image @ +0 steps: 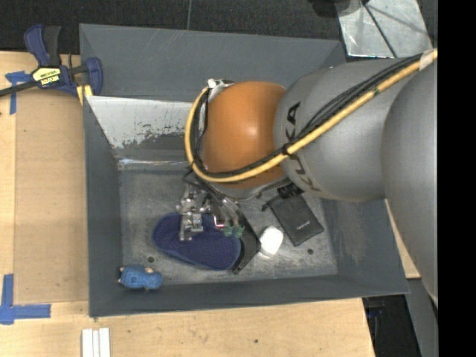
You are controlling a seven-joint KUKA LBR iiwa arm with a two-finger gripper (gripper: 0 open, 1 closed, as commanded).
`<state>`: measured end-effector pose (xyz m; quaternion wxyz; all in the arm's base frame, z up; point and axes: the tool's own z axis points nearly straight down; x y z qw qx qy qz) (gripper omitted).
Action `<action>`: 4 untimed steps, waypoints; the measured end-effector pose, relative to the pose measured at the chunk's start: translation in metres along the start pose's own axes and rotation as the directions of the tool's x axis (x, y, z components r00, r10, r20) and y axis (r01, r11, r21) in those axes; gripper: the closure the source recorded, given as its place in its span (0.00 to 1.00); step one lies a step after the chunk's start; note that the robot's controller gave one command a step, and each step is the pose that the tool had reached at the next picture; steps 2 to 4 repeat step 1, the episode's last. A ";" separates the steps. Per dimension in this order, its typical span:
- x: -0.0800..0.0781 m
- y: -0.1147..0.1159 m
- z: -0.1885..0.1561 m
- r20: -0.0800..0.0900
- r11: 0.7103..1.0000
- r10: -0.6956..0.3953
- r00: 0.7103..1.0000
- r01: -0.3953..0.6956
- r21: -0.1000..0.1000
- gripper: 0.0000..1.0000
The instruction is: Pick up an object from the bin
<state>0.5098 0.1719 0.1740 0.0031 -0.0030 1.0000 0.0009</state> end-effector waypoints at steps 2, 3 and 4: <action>-0.001 0.000 -0.010 -0.001 1.000 0.001 1.000 -0.001 0.000 1.00; -0.001 0.000 -0.010 -0.001 1.000 0.001 1.000 -0.001 0.000 1.00; -0.001 0.000 -0.010 -0.001 1.000 0.001 1.000 -0.001 0.000 1.00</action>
Offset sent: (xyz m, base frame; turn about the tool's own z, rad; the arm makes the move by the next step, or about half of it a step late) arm -0.0001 0.0000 0.0088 0.0000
